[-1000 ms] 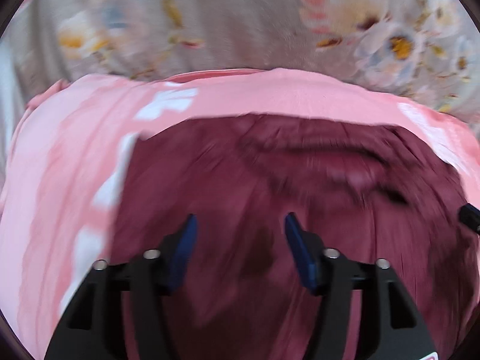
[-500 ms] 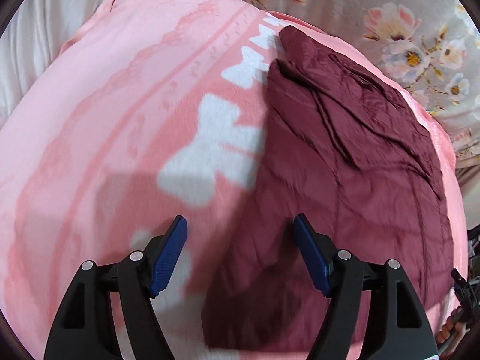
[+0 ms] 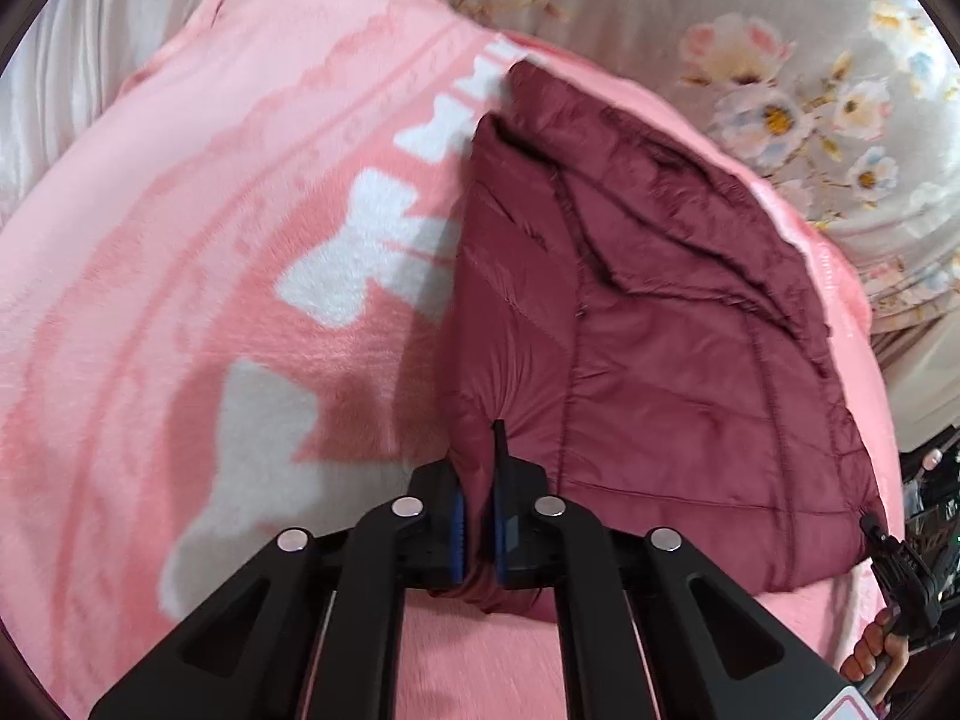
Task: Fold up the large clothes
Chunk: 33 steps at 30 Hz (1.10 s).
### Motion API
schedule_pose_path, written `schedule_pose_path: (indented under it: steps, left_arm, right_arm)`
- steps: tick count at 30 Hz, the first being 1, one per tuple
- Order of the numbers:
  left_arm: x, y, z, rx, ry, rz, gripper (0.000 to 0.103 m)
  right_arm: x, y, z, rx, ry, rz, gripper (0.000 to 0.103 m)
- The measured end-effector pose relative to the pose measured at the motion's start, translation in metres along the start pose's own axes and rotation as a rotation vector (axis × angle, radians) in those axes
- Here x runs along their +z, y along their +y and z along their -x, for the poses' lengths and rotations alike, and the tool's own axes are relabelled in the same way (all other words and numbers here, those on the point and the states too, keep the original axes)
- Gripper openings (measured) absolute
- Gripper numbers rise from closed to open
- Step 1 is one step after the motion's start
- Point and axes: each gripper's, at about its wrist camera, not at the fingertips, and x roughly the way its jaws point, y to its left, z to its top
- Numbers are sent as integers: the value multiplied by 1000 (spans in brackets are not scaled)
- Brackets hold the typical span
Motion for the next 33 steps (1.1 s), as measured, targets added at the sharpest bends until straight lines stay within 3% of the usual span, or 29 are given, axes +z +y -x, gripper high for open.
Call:
schedule_pose_path:
  steps: [6, 11, 15, 18, 22, 27, 29, 33]
  left_arm:
    - [-30, 8, 76, -83, -43, -34, 3]
    - [-66, 31, 159, -178, -92, 19, 2]
    - [-61, 18, 210, -192, -203, -11, 2]
    - [-36, -5, 224, -168, -282, -82, 2]
    - [22, -29, 193, -81, -321, -124, 3]
    - [95, -51, 100, 102, -282, -153, 3]
    - [114, -58, 50, 180, -233, -169, 3]
    - [131, -52, -45, 267, -113, -157, 3]
  right_arm:
    - [-27, 13, 78, 19, -73, 94, 4]
    - [-49, 24, 169, 72, -188, 146, 4]
    - [-28, 51, 215, 134, -334, 172, 3]
    - [9, 70, 212, 155, -411, 204, 3]
    - [73, 80, 161, 100, -436, 203, 3]
    - [134, 72, 63, -9, -350, 169, 3]
    - [147, 66, 16, -80, -304, 166, 3]
    - [150, 45, -59, -175, -207, 151, 4]
